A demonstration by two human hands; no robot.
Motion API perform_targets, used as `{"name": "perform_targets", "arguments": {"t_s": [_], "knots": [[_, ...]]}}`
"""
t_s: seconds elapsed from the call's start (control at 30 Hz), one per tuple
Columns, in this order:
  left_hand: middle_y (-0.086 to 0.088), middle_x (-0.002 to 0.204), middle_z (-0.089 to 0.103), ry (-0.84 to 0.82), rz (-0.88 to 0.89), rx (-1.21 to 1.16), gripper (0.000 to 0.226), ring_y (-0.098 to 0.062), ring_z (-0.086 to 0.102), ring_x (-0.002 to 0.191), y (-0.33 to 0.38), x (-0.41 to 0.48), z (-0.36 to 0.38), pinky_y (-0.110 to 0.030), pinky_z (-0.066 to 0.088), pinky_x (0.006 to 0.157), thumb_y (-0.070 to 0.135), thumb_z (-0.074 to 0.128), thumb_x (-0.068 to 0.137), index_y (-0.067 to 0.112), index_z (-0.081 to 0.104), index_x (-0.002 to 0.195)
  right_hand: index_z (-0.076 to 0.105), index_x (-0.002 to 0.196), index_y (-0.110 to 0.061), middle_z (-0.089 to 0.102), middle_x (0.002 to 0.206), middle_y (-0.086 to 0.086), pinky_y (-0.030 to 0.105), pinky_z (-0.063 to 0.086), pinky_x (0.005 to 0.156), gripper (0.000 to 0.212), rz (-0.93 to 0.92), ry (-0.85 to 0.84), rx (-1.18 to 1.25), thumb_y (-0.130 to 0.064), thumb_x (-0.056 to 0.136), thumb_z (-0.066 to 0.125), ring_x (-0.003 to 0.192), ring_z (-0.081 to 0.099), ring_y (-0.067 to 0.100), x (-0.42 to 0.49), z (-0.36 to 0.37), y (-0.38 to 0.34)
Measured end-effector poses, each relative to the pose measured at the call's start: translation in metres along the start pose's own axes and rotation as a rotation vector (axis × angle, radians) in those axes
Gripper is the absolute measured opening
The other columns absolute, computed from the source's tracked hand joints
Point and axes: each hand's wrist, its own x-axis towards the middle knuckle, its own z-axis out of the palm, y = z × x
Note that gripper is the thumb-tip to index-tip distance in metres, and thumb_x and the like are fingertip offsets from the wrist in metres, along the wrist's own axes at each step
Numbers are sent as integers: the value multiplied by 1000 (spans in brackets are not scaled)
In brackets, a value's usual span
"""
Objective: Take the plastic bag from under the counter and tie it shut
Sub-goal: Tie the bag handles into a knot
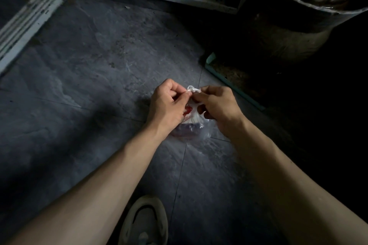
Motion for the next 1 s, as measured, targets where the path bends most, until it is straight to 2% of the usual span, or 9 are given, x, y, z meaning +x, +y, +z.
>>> {"name": "perform_targets", "arguments": {"t_s": [0.1, 0.27, 0.43, 0.5, 0.63, 0.73, 0.83, 0.9, 1.0], "knots": [[5, 66, 70, 14, -10, -54, 17, -2, 71, 59, 2, -2, 1, -11, 51, 52, 10, 74, 88, 15, 59, 80, 67, 91, -4, 72, 65, 2, 17, 42, 42, 20, -97, -5, -111, -15, 82, 81, 48, 62, 8, -3, -2, 3], [7, 60, 69, 7, -58, -119, 18, -5, 68, 53, 6, -2, 3, -18, 52, 47, 14, 75, 88, 14, 59, 80, 65, 89, -7, 74, 68, 3, 14, 46, 46, 30, -210, 17, -286, -26, 77, 85, 50, 68, 9, -6, 0, 5], [0, 66, 71, 9, -77, -104, 17, -14, 71, 57, 5, -2, 3, -22, 54, 49, 17, 75, 88, 12, 61, 81, 66, 84, -8, 72, 65, 0, 12, 45, 43, 17, -289, 61, -370, -21, 87, 76, 47, 67, 7, -8, 1, 6], [-2, 71, 72, 18, -60, -47, 15, -11, 71, 58, 4, -3, 4, -22, 54, 51, 17, 75, 88, 12, 62, 82, 65, 82, -8, 72, 67, 2, 15, 47, 43, 16, -301, 95, -388, -20, 88, 73, 49, 68, 9, -7, 1, 6], [-6, 74, 71, 29, -44, -7, 16, -5, 69, 54, 6, -3, 5, -17, 51, 47, 17, 75, 89, 9, 61, 83, 63, 77, -11, 68, 69, 4, 34, 56, 54, 20, -352, 161, -514, -24, 89, 72, 61, 69, 20, -8, 3, 7], [-8, 76, 73, 48, -17, 58, 14, -6, 71, 54, 5, -5, 5, -15, 50, 43, 13, 73, 89, 10, 61, 82, 62, 68, -12, 64, 63, 3, 38, 53, 53, 26, -393, 202, -587, -26, 87, 71, 58, 63, 21, -9, 4, 8], [-3, 72, 70, 54, 28, 107, 18, -2, 69, 52, 1, -8, 6, -12, 47, 43, 9, 72, 89, 17, 59, 78, 64, 68, -11, 66, 64, 6, 43, 56, 56, 28, -377, 225, -642, -29, 88, 70, 58, 63, 24, -7, 4, 9], [-1, 70, 69, 48, 30, 127, 20, -5, 69, 52, -1, -8, 7, -17, 51, 44, 13, 73, 88, 21, 59, 77, 65, 68, -11, 67, 65, 7, 44, 57, 56, 30, -342, 228, -614, -31, 90, 69, 59, 65, 25, -6, 5, 10], [-2, 72, 71, 13, 1, 140, 19, -16, 72, 59, -3, -6, 10, -38, 61, 52, 18, 73, 87, 25, 59, 76, 67, 69, -12, 68, 67, 7, 40, 57, 55, 27, -233, 259, -498, -29, 90, 68, 61, 66, 23, -4, 8, 13]]}}
